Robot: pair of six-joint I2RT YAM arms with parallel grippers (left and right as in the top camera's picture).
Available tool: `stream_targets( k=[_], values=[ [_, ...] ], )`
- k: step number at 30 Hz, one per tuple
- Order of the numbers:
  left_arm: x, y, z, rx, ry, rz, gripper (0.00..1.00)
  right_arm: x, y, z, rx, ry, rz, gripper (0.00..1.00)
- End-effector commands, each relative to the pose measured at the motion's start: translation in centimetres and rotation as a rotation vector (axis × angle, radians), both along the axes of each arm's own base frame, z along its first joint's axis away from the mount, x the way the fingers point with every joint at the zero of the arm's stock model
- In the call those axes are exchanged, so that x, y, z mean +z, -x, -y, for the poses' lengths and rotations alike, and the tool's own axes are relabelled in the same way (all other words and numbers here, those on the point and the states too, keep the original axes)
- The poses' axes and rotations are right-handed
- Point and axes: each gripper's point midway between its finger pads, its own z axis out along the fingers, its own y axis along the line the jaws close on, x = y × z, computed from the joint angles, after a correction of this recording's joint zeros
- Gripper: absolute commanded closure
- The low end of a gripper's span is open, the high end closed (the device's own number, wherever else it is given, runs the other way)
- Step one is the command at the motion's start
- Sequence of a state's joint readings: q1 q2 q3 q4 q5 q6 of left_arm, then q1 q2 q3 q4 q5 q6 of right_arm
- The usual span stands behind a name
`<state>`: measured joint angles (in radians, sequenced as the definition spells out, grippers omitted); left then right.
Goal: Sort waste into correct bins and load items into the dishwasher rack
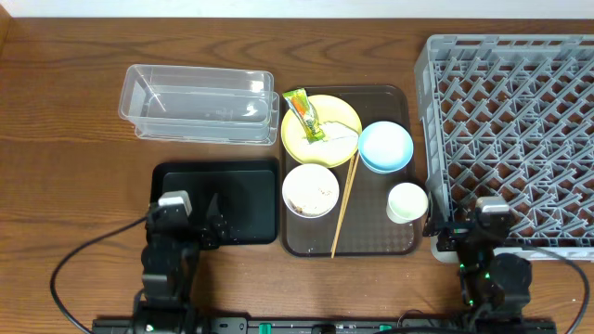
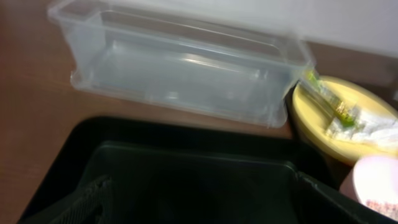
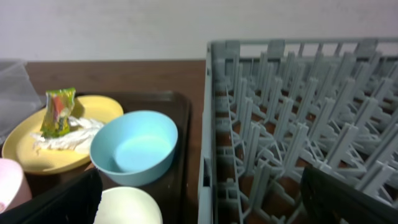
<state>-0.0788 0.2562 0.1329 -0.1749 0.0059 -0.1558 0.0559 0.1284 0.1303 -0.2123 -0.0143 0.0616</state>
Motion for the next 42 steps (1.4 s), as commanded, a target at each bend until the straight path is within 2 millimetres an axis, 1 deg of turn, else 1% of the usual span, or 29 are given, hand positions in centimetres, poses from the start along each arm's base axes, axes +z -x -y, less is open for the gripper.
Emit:
stream_targets(
  k=[1,5,8,11,13,15,19,21,23,24,27,29,30,32,34,36,38,42],
  values=[
    [3.9,-0.8,-0.3,0.014,-0.019,-0.004,0.10,3.2,-0.3,0.1,-0.013,-0.015,-0.012,0.01],
    [5.3,-1.6,-0.2,0.011,-0.029,-0.131,0.10,4.3,-1.2,0.1,-0.018,-0.006,-0.127,0.01],
    [5.8,-2.1,0.2,-0.007,-0.032,-0.280,0.10,4.8,-2.2,0.1,-0.021,0.006,-0.261,0.01],
    [5.8,-2.2,0.6,-0.027,-0.030,-0.437,0.10,4.8,-3.0,0.0,-0.021,0.019,-0.390,0.01],
    [5.9,-2.0,1.0,-0.050,-0.019,-0.558,0.10,4.6,-3.5,0.0,-0.012,0.046,-0.499,0.01],
    [6.1,-1.7,1.1,-0.054,-0.020,-0.652,0.10,4.6,-3.8,0.0,-0.008,0.058,-0.573,0.01],
    [6.1,-2.2,1.2,-0.056,-0.020,-0.739,0.11,4.0,-4.5,-0.3,0.003,0.057,-0.683,0.01],
    [5.9,-2.4,1.9,-0.083,0.005,-0.746,0.10,3.7,-4.8,-0.3,0.003,0.058,-0.702,0.01],
    [6.3,-3.4,3.4,-0.148,0.061,-0.705,0.10,3.6,-4.8,-0.5,0.010,0.054,-0.707,0.01],
    [6.9,-4.3,4.2,-0.185,0.088,-0.664,0.11,3.6,-4.8,-0.5,0.012,0.053,-0.706,0.01],
    [8.4,-7.0,5.4,-0.224,0.123,-0.549,0.11,3.7,-4.8,-0.5,0.012,0.053,-0.703,0.01],
    [9.2,-8.8,6.2,-0.236,0.126,-0.484,0.11,3.7,-4.8,-0.5,0.012,0.052,-0.703,0.01],
    [9.7,-10.0,6.8,-0.242,0.119,-0.448,0.11,3.7,-4.8,-0.5,0.012,0.052,-0.703,0.01],
    [10.3,-11.8,7.8,-0.253,0.093,-0.405,0.12,3.7,-4.8,-0.5,0.012,0.052,-0.703,0.01],
    [10.6,-13.4,9.3,-0.278,0.072,-0.377,0.12,3.7,-4.8,-0.5,0.012,0.053,-0.703,0.01],
    [10.5,-14.7,11.1,-0.298,0.046,-0.362,0.11,3.7,-4.8,-0.5,0.012,0.052,-0.703,0.01],
    [10.0,-16.1,12.7,-0.306,0.017,-0.350,0.12,3.7,-4.8,-0.5,0.012,0.052,-0.703,0.01],
    [7.8,-18.1,16.6,-0.369,0.005,-0.331,0.12,3.7,-4.8,-0.5,0.012,0.053,-0.703,0.01]
  ],
)
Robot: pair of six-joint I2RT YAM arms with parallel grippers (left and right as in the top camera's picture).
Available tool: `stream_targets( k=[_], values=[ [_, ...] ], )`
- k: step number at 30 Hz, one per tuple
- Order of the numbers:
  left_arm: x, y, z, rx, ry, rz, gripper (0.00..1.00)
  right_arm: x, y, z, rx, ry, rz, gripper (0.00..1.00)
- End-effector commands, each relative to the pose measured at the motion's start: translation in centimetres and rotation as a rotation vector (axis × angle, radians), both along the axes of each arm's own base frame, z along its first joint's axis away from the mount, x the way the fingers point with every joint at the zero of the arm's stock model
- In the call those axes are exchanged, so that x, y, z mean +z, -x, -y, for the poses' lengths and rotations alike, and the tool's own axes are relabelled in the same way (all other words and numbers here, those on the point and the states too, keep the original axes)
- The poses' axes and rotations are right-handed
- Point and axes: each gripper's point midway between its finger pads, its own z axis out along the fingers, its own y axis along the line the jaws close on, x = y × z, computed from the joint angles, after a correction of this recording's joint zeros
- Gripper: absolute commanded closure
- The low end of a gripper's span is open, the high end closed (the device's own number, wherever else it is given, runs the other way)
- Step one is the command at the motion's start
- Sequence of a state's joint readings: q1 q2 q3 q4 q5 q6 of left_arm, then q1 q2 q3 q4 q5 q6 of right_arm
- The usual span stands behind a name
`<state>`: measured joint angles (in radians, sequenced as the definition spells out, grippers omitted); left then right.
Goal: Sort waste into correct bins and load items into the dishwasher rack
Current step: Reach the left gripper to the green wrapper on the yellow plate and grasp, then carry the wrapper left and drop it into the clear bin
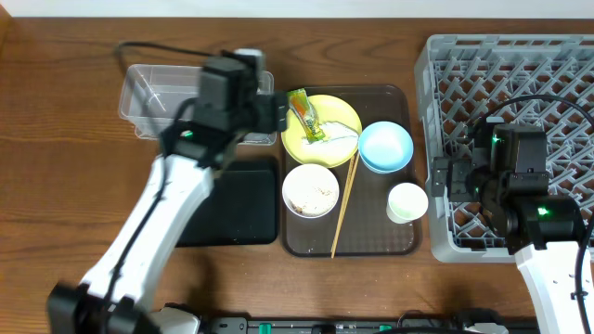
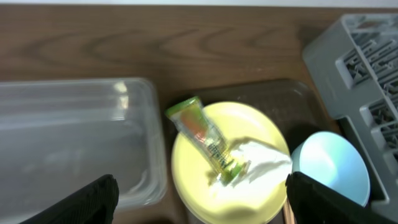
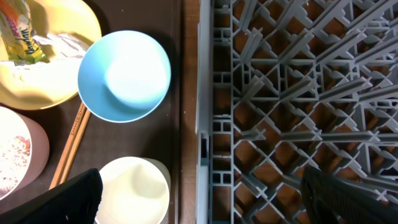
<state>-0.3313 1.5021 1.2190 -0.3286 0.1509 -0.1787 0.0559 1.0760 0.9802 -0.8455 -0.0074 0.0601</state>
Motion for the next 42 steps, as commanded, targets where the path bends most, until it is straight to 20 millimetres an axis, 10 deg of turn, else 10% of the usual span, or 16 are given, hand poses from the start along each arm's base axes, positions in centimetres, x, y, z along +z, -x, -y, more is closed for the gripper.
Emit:
stream_targets(
  k=[1,8,23,28,37,42],
  values=[
    [-2.0,-1.4,2.6,-0.024,-0.023,-0.001,0.12,1.0,-0.3,-0.4,0.018,0.000,0.026,0.01],
    [-9.0,-2.9,6.5,-0.028,0.007,-0.096,0.17,1.0,-0.3,-0.4,0.018,0.000,0.025,0.01],
    [-19.0,-3.4,7.0,0.068,0.026,-0.272,0.44,0.9,-0.2,-0.4,0.018,0.000,0.022,0.01],
    [-17.6,-3.7,7.1,0.066,0.040,-0.244,0.88,0.9,-0.2,-0.4,0.018,0.000,0.022,0.01],
    [-8.0,-3.9,5.7,0.080,0.109,-0.104,0.94,0.9,-0.2,-0.3,0.018,0.000,0.021,0.01],
    [-4.0,-4.5,0.0,0.242,0.060,-0.027,0.93,0.8,0.0,-0.3,0.018,0.001,0.011,0.01]
  ],
)
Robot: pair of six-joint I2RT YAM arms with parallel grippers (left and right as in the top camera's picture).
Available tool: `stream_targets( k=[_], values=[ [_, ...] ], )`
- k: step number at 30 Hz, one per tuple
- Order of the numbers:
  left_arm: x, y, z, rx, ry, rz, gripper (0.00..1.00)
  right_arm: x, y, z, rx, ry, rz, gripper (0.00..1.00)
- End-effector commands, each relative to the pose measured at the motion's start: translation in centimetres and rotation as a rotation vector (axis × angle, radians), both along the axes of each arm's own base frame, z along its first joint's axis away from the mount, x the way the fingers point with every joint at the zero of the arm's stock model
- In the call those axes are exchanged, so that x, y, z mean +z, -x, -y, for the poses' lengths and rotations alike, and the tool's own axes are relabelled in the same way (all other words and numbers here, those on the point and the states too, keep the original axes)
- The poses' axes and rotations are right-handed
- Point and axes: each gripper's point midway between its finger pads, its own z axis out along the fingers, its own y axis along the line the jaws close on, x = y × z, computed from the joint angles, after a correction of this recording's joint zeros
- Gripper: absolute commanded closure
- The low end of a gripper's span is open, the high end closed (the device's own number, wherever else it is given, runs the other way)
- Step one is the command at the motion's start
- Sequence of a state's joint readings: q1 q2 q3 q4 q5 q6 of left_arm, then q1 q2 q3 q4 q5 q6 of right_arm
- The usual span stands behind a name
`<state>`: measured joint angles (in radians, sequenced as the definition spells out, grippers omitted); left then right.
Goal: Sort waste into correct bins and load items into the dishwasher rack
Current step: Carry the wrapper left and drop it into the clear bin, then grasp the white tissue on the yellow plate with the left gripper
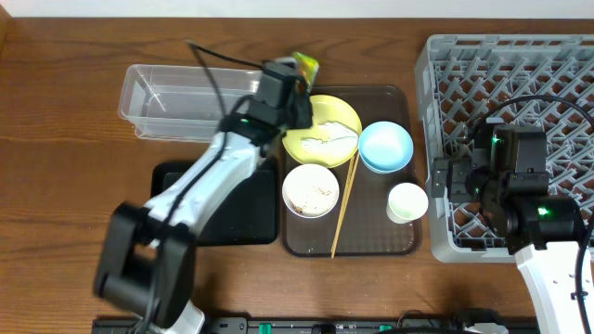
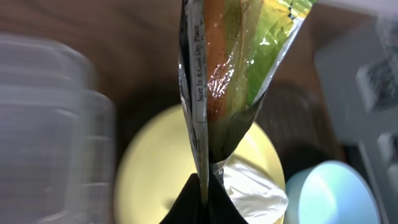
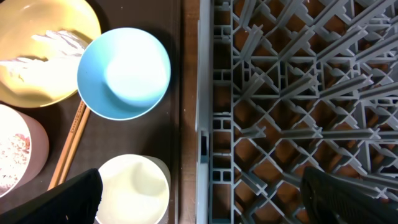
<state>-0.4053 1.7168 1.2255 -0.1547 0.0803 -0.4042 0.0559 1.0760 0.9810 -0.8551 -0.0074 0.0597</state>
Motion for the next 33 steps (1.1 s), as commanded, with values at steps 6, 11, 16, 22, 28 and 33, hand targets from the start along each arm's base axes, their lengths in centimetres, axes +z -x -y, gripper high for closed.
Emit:
stream_targets(
  k=[6,11,16,22,28,33],
  values=[
    [2.3,-3.1,-10.8,0.284,-0.066,0.060,0.91,0.8,-0.1,-0.4,0.018,0.000,0.018,0.01],
    [0.8,-3.7,-13.9,0.349,-0.078,0.027,0.70,0.8,-0.1,-0.3,0.018,0.000,0.015,0.01],
    [1.1,-3.7,-13.4,0.325,-0.055,0.029,0.47,0.8,-0.1,-0.3,0.018,0.001,0.016,0.01],
    [1.9,-2.9,-9.4,0.213,-0.020,0.036,0.45,0.8,-0.1,-0.3,0.018,0.000,0.015,0.01],
    [0.5,-0.1,-0.5,-0.167,-0.112,0.057,0.38,0.8,-0.1,-0.3,0.018,0.000,0.015,0.01],
    [-3.1,2.4,4.6,-0.461,-0.289,0.081,0.31,0.8,-0.1,-0.3,0.018,0.000,0.015,0.01]
  ],
)
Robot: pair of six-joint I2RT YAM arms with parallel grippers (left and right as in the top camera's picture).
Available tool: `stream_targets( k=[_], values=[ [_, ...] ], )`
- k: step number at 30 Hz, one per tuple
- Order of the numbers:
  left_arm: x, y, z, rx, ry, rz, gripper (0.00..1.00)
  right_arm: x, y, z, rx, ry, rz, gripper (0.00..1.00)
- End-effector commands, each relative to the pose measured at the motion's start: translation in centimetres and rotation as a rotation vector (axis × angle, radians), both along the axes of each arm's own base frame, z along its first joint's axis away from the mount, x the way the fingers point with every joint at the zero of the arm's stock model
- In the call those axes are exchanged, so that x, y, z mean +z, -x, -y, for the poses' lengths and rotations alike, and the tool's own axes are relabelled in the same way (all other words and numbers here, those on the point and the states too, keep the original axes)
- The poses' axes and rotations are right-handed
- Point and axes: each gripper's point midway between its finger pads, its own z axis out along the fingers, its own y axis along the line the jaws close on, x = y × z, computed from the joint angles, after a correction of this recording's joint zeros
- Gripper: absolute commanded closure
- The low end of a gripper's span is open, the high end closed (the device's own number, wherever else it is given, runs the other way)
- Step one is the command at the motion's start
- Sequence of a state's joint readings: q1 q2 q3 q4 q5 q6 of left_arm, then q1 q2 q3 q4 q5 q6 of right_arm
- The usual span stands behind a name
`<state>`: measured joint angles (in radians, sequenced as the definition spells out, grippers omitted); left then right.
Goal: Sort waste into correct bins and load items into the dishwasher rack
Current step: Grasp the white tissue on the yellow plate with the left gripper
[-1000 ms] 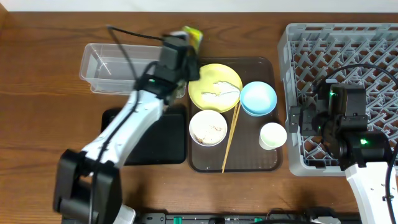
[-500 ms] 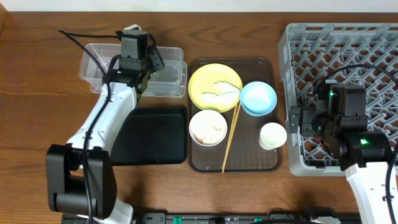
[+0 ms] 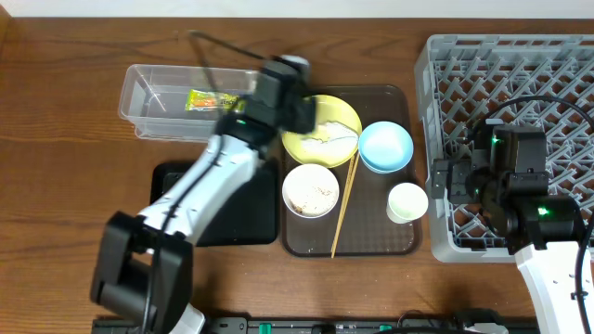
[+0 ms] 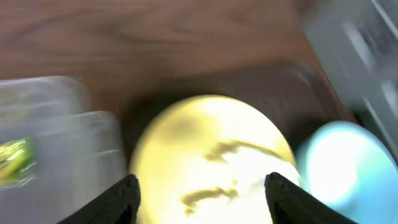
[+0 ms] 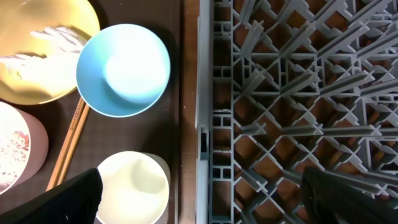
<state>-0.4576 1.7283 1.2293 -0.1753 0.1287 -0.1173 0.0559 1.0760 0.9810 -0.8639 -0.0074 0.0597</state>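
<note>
The green and orange wrapper (image 3: 209,99) lies in the clear plastic bin (image 3: 148,116); the left wrist view shows the wrapper (image 4: 12,163) at its left edge. My left gripper (image 3: 299,109) hangs open and empty over the yellow plate (image 3: 320,119); in its own view the left gripper (image 4: 202,199) is blurred. A crumpled white napkin (image 3: 332,141) rests on the plate. My right gripper (image 5: 202,205) is open over the left rim of the grey rack (image 5: 286,93), beside the white cup (image 5: 132,186).
On the brown tray (image 3: 394,243) are a blue bowl (image 3: 385,147), a pink bowl (image 3: 310,190) with rice, wooden chopsticks (image 3: 343,209) and the white cup (image 3: 406,201). A black bin (image 3: 232,209) lies left of the tray. The rack (image 3: 520,83) fills the right side.
The left gripper was shut on the wrapper, held up near the plate's far edge. Now it is open and the wrapper lies in the clear bin. The right arm has not moved.
Both arms sat low at the table's front, the wrapper lying on the yellow plate. Then the left gripper was open above the plate and the right over the rack's rim. The left then held the wrapper raised; now the wrapper is in the clear bin.
</note>
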Motion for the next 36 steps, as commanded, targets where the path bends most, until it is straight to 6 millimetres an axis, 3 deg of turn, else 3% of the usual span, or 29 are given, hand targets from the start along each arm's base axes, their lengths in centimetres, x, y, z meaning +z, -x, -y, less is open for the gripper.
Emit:
stream_targets(
  k=[1,7,14,16,19,21,22,25,28,33,36],
  values=[
    [-3.3,1.1,2.4,-0.209,-0.144,0.014,0.30,0.9,-0.3,-0.4,0.018,0.000,0.024,0.01],
    [-7.8,2.1,4.4,-0.270,-0.182,-0.048,0.27,0.9,-0.3,-0.4,0.018,0.000,0.024,0.01],
    [-11.8,2.7,5.1,-0.292,-0.209,-0.105,0.27,0.9,-0.3,-0.4,0.018,-0.001,0.025,0.01],
    [-12.5,2.8,5.0,-0.293,-0.216,-0.119,0.36,0.9,-0.3,-0.4,0.018,-0.001,0.025,0.01],
    [-12.5,2.7,5.0,-0.292,-0.215,-0.117,0.71,0.9,-0.3,-0.4,0.018,0.000,0.024,0.01],
    [-12.0,2.4,5.1,-0.289,-0.208,-0.103,0.90,0.9,-0.3,-0.4,0.018,0.000,0.024,0.01],
    [-11.7,2.3,5.1,-0.286,-0.205,-0.095,0.94,0.9,-0.3,-0.4,0.018,0.000,0.024,0.01],
    [-9.8,1.7,4.8,-0.269,-0.185,-0.061,0.94,0.9,-0.3,-0.4,0.018,0.000,0.024,0.01],
    [-6.6,0.7,3.6,-0.223,-0.155,-0.011,0.94,0.9,-0.2,-0.3,0.018,0.000,0.023,0.01],
    [-1.0,-2.3,-2.7,0.004,-0.140,0.072,0.94,0.9,-0.2,-0.3,0.018,0.000,0.021,0.01],
    [0.7,-3.7,-6.8,0.131,-0.103,0.085,0.94,0.9,-0.2,-0.3,0.018,0.000,0.021,0.01]
  ],
)
